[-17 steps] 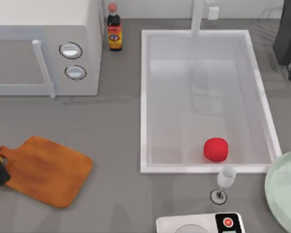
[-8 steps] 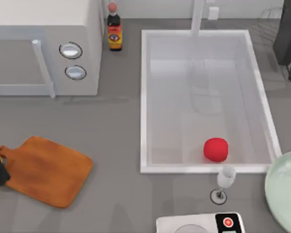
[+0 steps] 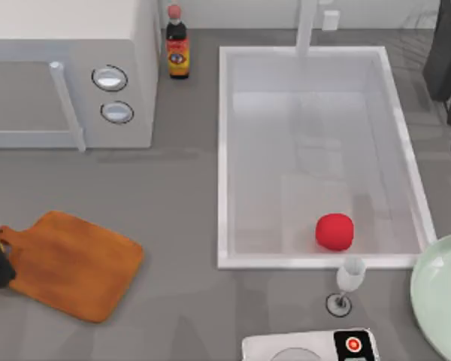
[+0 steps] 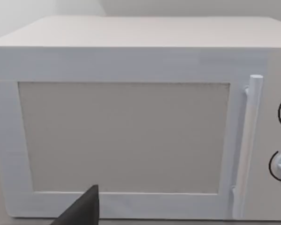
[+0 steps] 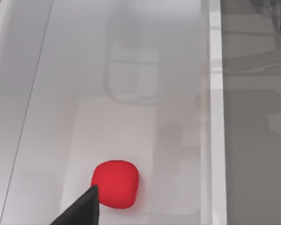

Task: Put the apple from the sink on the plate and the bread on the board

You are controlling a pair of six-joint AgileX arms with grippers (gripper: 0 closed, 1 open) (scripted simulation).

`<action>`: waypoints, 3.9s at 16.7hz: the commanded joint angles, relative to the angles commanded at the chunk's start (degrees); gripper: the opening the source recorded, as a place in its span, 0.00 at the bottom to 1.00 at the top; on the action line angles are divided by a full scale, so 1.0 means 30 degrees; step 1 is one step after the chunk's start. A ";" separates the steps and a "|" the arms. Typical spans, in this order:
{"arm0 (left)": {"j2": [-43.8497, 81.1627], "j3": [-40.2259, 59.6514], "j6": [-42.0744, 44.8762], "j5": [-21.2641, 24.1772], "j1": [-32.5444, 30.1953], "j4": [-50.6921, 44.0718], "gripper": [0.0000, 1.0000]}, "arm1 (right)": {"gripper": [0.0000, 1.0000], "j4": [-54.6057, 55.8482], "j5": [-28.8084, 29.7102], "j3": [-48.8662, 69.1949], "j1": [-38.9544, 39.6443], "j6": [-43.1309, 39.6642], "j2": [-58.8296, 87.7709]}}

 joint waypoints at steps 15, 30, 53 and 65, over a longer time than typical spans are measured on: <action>0.0000 0.0000 0.0000 0.0000 0.0000 0.0000 1.00 | 1.00 -1.0352 0.0023 1.5758 0.4367 0.4545 2.1610; 0.0000 0.0000 0.0000 0.0000 0.0000 0.0000 1.00 | 1.00 -0.3301 0.0063 1.3079 0.4377 0.4627 2.5796; 0.0000 0.0000 0.0000 0.0000 0.0000 0.0000 1.00 | 0.00 -0.1291 0.0078 1.2191 0.4407 0.4653 2.7152; 0.0000 0.0000 0.0000 0.0000 0.0000 0.0000 1.00 | 0.00 -0.4229 0.0466 1.3439 0.4378 0.4417 2.4631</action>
